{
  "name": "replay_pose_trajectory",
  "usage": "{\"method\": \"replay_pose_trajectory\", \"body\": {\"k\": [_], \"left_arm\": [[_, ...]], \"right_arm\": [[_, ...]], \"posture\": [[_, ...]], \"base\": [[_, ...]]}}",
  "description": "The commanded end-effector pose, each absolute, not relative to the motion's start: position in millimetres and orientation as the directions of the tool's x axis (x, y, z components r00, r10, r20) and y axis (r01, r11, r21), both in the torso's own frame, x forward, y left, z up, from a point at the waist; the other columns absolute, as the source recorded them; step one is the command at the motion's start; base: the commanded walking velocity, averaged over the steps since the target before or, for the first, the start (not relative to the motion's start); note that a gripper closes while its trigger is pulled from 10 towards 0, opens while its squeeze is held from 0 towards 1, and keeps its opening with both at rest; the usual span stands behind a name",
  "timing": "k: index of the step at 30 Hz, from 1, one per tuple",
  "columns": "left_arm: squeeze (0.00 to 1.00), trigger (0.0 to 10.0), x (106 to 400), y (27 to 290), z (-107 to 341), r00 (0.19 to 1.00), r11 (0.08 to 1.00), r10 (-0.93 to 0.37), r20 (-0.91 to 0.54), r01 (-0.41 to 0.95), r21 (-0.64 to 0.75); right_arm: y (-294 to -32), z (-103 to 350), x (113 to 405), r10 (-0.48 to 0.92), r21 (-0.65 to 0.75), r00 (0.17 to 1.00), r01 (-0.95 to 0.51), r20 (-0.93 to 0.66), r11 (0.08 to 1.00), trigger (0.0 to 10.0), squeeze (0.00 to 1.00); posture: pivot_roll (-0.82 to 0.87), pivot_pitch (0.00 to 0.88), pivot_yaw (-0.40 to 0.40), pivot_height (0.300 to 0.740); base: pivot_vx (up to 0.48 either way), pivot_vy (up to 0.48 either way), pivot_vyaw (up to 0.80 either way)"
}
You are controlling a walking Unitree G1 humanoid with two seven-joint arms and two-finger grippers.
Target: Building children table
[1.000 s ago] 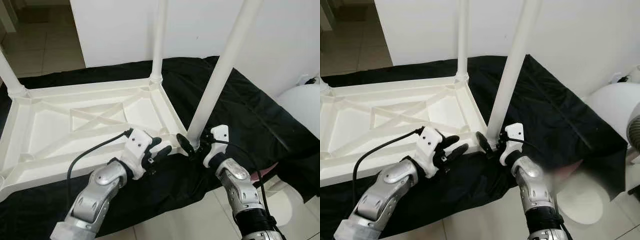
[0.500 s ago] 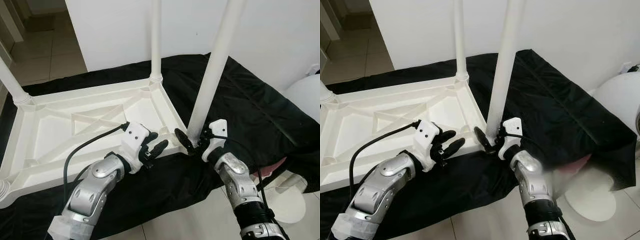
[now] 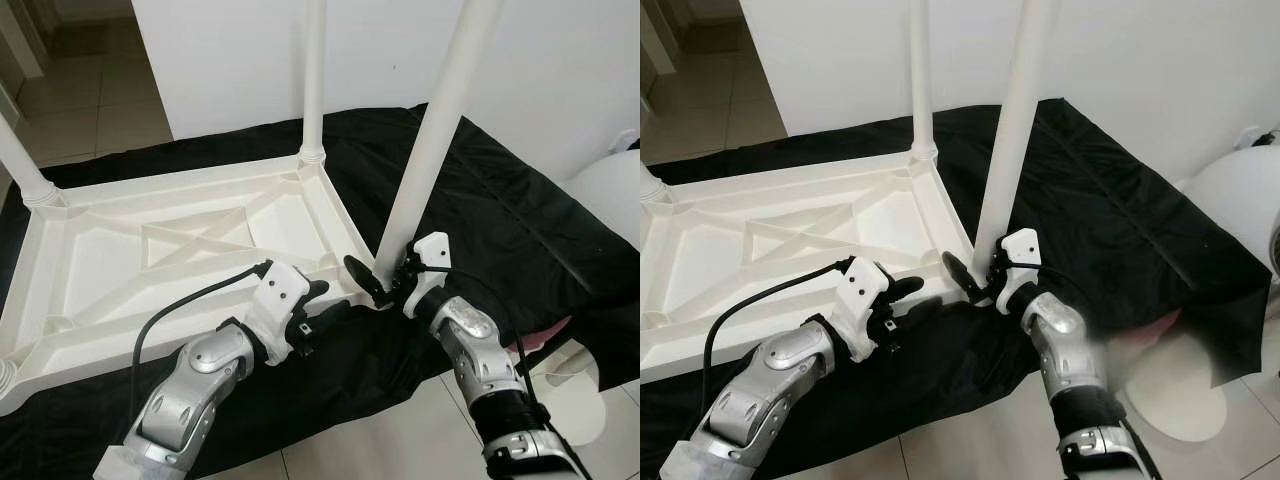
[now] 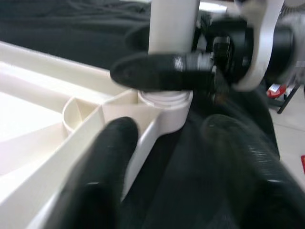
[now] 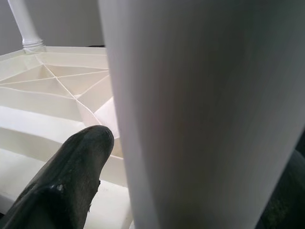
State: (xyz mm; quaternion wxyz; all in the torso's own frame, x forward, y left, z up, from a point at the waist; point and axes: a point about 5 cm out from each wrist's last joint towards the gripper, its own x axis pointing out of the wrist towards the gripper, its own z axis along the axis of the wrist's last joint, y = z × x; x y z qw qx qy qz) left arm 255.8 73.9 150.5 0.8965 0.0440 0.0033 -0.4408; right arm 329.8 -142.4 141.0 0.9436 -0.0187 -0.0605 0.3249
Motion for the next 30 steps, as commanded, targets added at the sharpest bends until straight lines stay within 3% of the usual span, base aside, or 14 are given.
{"method": "replay_pose_trajectory", "body": {"k": [1,2,3,4,5,21,22,23,24,25,26,30], "left_arm": [[1.00,10.0,250.6,70.1,149.8,0.544,0.538,-0.837,-0.064,0.838,0.091],[1.00,10.0,250.6,70.1,149.8,0.544,0.538,-0.837,-0.064,0.838,0.091],[0.12,10.0,250.5,69.1,150.1,0.550,0.543,-0.833,-0.064,0.834,0.103],[0.00,10.0,250.4,67.9,150.2,0.555,0.547,-0.829,-0.065,0.830,0.108],[0.00,10.0,250.0,67.0,150.4,0.555,0.547,-0.829,-0.064,0.830,0.105],[0.00,10.0,250.0,64.1,150.3,0.545,0.535,-0.836,-0.063,0.835,0.125],[0.00,10.0,250.6,64.4,150.1,0.551,0.540,-0.832,-0.067,0.831,0.133],[0.00,10.0,250.6,64.4,150.1,0.551,0.540,-0.832,-0.067,0.831,0.133],[0.00,10.0,250.9,64.6,149.4,0.557,0.544,-0.828,-0.071,0.827,0.142],[0.00,10.0,250.9,64.6,149.4,0.557,0.544,-0.828,-0.071,0.827,0.142],[0.00,10.0,250.7,64.4,149.0,0.557,0.544,-0.827,-0.072,0.827,0.143],[0.00,10.0,250.4,64.2,148.7,0.559,0.545,-0.826,-0.072,0.825,0.146]], "right_arm": [[-140.6,141.3,330.7,0.640,-0.077,0.762,-0.636,0.095,0.768,10.0,1.00],[-140.6,141.3,330.7,0.640,-0.077,0.762,-0.636,0.095,0.768,10.0,1.00],[-141.8,141.6,331.5,0.642,-0.082,0.762,-0.636,0.089,0.767,10.0,1.00],[-142.8,140.9,331.6,0.654,-0.092,0.753,-0.648,0.074,0.756,10.0,0.36],[-143.7,140.5,331.7,0.661,-0.101,0.747,-0.654,0.066,0.750,10.0,0.00],[-150.2,145.0,337.8,0.703,-0.182,0.711,-0.688,0.028,0.703,10.0,0.00],[-150.4,145.5,337.7,0.710,-0.192,0.704,-0.694,0.023,0.694,6.3,0.00],[-150.4,145.5,337.7,0.710,-0.192,0.704,-0.694,0.023,0.694,6.3,0.00],[-150.5,144.8,337.4,0.719,-0.198,0.695,-0.703,0.017,0.683,2.3,0.00],[-150.5,144.8,337.4,0.719,-0.198,0.695,-0.703,0.017,0.683,2.3,0.00],[-150.4,144.2,337.0,0.722,-0.198,0.692,-0.705,0.016,0.681,0.4,0.00],[-150.3,142.8,336.0,0.726,-0.191,0.687,-0.711,0.013,0.676,0.0,0.00]], "posture": [[0.01,0.041,-0.018,0.740],[0.01,0.041,-0.018,0.740],[0.01,0.040,-0.020,0.740],[0.01,0.035,-0.024,0.740],[0.01,0.035,-0.024,0.740],[0.01,0.026,-0.026,0.740],[0.01,0.026,-0.026,0.740],[0.01,0.026,-0.026,0.740],[0.01,0.020,-0.030,0.740],[0.01,0.020,-0.030,0.740],[0.01,0.020,-0.031,0.740],[0.01,0.020,-0.034,0.740]], "base": [[0.000,0.000,0.00],[0.000,0.000,0.00],[0.000,0.000,0.00],[0.000,0.000,0.00],[0.000,0.000,0.00],[0.000,0.000,0.00],[0.000,0.000,0.00],[0.000,0.000,0.00],[0.000,0.000,0.00],[0.000,0.000,0.00],[0.000,0.000,0.00],[0.000,0.000,0.00]]}}
